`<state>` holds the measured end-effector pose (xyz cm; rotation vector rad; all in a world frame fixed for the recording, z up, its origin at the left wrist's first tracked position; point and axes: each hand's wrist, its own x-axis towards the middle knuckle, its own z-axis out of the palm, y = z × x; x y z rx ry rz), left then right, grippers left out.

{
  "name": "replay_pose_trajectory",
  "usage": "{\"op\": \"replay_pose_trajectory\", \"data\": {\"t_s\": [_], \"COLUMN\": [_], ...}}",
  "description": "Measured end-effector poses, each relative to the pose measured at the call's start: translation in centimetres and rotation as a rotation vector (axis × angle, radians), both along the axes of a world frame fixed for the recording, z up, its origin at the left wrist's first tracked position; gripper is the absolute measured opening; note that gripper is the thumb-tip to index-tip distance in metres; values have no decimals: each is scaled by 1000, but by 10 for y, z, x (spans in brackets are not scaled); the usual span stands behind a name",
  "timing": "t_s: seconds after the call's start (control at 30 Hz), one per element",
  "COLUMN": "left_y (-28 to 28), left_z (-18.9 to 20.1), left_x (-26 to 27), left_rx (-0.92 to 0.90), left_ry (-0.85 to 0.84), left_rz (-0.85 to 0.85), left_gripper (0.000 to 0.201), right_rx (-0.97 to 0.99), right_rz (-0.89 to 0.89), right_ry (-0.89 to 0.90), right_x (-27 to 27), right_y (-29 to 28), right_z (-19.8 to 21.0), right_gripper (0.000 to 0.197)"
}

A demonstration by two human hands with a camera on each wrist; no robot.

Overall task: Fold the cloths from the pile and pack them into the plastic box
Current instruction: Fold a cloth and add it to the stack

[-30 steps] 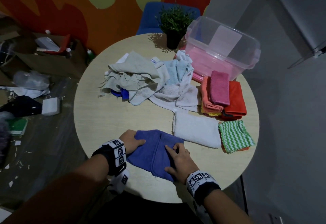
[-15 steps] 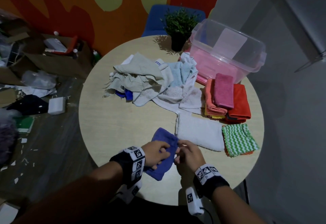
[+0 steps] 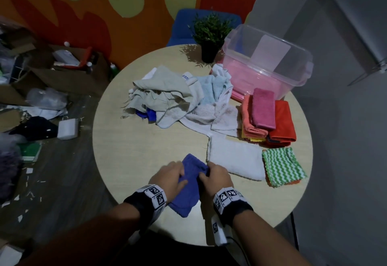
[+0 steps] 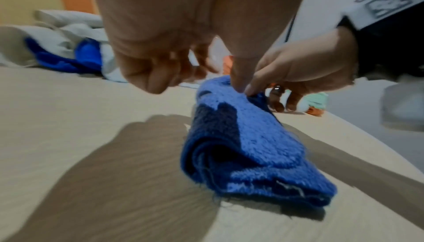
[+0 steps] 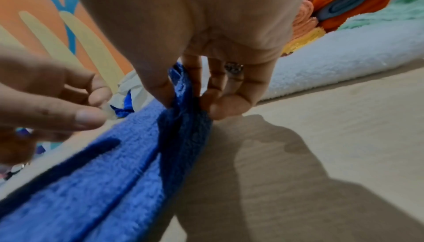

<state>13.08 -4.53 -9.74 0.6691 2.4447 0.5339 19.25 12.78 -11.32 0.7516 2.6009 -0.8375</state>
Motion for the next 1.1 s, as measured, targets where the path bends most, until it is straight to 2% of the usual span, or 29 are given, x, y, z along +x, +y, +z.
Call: {"op": "replay_pose_trajectory", "data": {"t_s": [0.07, 0.13, 0.17, 0.2, 0.3, 0.37, 0.43, 0.57, 0.63, 0.7, 0.8, 0.9, 0.97, 1.03, 1.1], "left_y": [-5, -5, -4, -2, -1, -3, -6, -3, 3, 15, 51, 94, 116, 129, 130], "left_z": [-8, -11, -11, -13, -15, -14, -8, 10, 21, 33, 51, 56, 57, 50, 33], "left_x": [-2, -2, -1, 1, 1, -1, -5, -20, -28, -34, -39, -45, -47, -45, -36], "left_rx": [-37, -201, -274, -308, -271, -179, -64, 125, 160, 202, 304, 321, 232, 60, -127], "left_ry": [-4, -102, -122, -128, -170, -269, -330, -356, -368, -321, -102, 238, 413, 455, 401], "left_rz": [126, 56, -9, -58, -106, -104, -103, -88, -123, -102, -60, -176, -257, -329, -443], "left_gripper": [41, 59, 59, 55, 39, 29, 27, 38, 49, 46, 30, 44, 58, 63, 67], "right_rx": [5, 18, 4, -37, -202, -278, -365, -492, -443, -381, -328, 46, 308, 460, 489], "right_rz": [-43, -45, -31, -10, 35, 43, 61, 79, 86, 32, -5, 55, 48, 36, 144], "right_ry": [-15, -38, -35, -34, -49, -36, 25, 157, 199, 259, 380, 550, 616, 498, 191], "right_x": [3, 6, 6, 6, 4, 4, 7, 18, 22, 26, 32, 28, 26, 28, 36], "right_y": [2, 4, 4, 4, -1, -2, 2, 21, 37, 59, 92, 124, 139, 147, 148], "right_z": [3, 4, 3, 3, 0, 1, 7, 35, 50, 64, 77, 81, 78, 69, 51], "right_gripper": [20, 19, 19, 28, 88, 103, 93, 36, 20, 19, 39, 44, 47, 46, 39]}}
